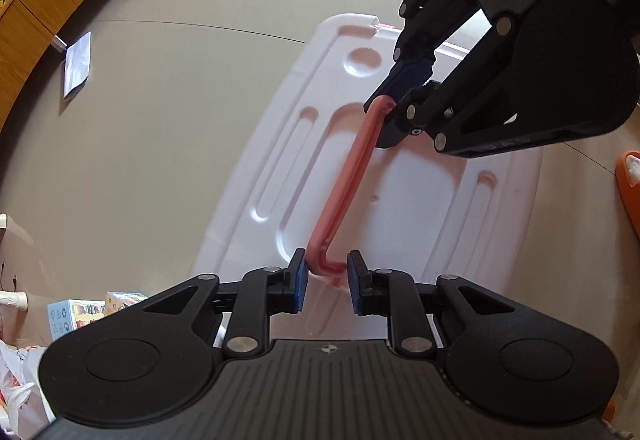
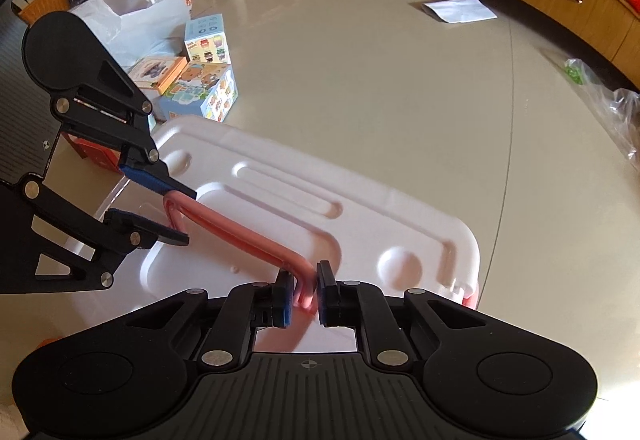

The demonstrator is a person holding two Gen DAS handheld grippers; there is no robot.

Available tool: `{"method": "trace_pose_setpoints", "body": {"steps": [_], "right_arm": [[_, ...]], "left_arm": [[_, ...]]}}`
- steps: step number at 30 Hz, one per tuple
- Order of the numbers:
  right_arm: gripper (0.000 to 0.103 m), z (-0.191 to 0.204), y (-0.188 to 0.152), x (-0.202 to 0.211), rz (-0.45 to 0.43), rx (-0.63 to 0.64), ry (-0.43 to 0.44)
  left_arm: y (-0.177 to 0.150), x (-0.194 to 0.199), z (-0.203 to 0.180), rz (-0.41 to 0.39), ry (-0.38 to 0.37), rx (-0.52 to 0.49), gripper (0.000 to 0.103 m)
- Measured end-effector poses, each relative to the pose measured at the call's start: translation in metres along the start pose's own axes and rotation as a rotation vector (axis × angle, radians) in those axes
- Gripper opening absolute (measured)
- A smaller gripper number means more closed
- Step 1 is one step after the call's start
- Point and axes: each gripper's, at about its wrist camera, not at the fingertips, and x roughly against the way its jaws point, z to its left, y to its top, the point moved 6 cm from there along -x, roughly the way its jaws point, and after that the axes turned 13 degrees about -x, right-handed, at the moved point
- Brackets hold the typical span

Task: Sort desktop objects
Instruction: 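Hold the pink handle with both grippers and press the lid down onto the bin rim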

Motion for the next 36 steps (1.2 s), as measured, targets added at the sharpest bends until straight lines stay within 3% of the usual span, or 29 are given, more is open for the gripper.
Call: {"method": "trace_pose_setpoints", "body": {"steps": [11, 13, 36], "right_arm": [[0.011, -0.009, -0.012, 0.005, 0.061, -0.018, -0.002], [0.011, -0.008, -0.012, 0.005, 0.063, -0.012, -0.008], [0.011, -0.016, -0.011, 0.014, 0.015, -0.087, 0.004]], "left_arm": [[0.008, -0.006, -0.001, 0.022, -0.002, 0.074, 0.020], [0.011, -0.004, 0.001, 0.007, 0.016, 0.082, 0.016], [0.024, 0.007, -0.009, -0.002, 0.082, 0.097, 0.017]]}}
